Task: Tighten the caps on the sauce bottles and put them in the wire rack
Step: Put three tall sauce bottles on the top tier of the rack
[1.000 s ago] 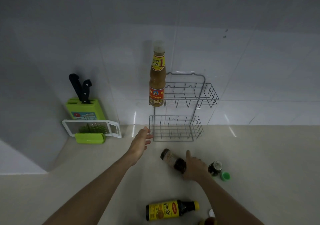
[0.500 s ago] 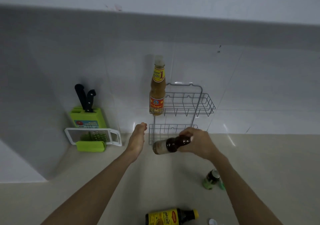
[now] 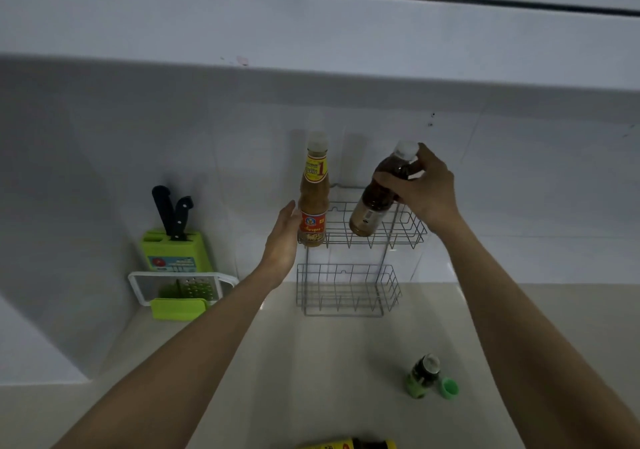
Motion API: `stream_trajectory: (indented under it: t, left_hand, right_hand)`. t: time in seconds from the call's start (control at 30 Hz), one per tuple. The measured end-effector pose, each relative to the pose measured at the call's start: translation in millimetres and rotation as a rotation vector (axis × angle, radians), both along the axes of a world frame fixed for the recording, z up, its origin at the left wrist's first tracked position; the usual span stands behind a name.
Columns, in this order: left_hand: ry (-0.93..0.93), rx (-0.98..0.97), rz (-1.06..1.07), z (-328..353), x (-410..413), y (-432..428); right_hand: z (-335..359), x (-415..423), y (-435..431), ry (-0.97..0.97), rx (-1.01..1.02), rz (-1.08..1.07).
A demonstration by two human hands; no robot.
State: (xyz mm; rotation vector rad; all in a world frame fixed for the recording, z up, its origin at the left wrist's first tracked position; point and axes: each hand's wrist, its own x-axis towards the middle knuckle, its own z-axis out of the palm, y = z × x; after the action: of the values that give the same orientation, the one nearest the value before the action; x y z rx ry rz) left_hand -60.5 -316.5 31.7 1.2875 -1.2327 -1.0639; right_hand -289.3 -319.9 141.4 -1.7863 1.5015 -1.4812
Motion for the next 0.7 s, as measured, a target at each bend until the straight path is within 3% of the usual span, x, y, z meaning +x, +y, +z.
stream_trajectory:
  t: [0.17,0.37,0.5,0.7]
  left_hand:
    - [0.085,0.005,-0.025,-4,-8,-1]
    - [0.119,0.001,-0.020,-8,-11,-1]
    - [0.128,-0.001,-0.011,-10,-9,-4]
    - [0.131,-0.011,-0.016,-18,-8,-4]
  right_hand:
    - [-14,30,-24,0.046,-0.088,-0.047]
    - [-30,55,-42,0.220,0.004,-0.038]
    - [-39,58,-45,0.223,0.002,-0.066]
    - [-59,50,-44,0.146,0.115,0.102]
